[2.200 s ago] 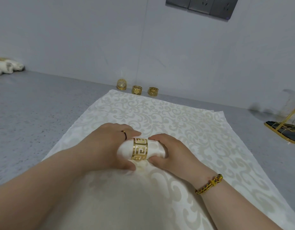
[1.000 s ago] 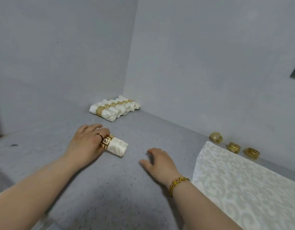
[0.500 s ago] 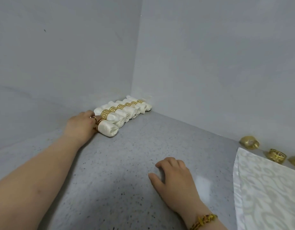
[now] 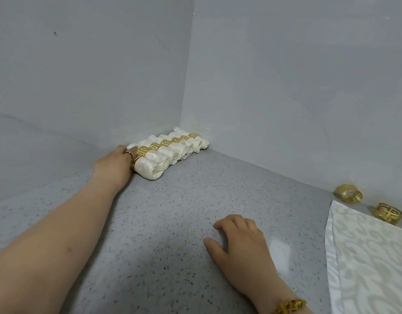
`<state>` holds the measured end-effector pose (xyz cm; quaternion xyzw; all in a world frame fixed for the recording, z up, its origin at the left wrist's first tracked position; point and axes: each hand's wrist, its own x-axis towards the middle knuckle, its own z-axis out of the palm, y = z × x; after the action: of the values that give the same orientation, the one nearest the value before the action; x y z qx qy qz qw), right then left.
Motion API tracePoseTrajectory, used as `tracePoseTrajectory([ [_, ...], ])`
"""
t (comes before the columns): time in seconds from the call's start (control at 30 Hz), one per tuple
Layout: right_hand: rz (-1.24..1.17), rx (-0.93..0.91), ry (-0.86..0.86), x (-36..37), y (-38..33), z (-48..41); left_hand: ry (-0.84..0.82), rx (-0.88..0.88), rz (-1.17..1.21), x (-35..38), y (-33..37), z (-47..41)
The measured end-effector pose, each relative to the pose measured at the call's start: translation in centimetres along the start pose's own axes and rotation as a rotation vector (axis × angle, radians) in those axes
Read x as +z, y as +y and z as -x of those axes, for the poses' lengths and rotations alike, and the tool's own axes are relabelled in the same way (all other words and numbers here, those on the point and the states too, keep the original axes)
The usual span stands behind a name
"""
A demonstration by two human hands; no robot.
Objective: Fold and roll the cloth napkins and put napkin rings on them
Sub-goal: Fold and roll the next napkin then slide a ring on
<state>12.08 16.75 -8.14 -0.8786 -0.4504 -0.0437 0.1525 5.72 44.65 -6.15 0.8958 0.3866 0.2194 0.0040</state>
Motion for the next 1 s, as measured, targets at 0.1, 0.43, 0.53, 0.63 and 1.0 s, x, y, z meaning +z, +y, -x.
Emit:
tracePoseTrajectory([
  [0.1,-0.014,-0.008,-0.017,-0.1,0.0,0.1,-0.007,-0.059,0.115,0.0,-0.5,0.2],
  [0.43,-0.1,0.009,0.057,-0.4,-0.1,0.4,-0.103,-0.108,0.181,-2.4,1.2,6.2],
  [0.53,-0.129,0.011,0.05,-1.3,-0.5,1.8,-0.147,0.011,0.218,-4.0,2.9,10.6],
  [0.63,-0.178,-0.004,-0.047,-2.6,-0.6,3.2,-0.198,0.152,0.274,-5.6,5.0,14.6],
  [1.0,-0.242,0.187,0.007,-10.6,6.4,19.1,-0.609,0.544,0.857,-10.2,18.8,27.1],
])
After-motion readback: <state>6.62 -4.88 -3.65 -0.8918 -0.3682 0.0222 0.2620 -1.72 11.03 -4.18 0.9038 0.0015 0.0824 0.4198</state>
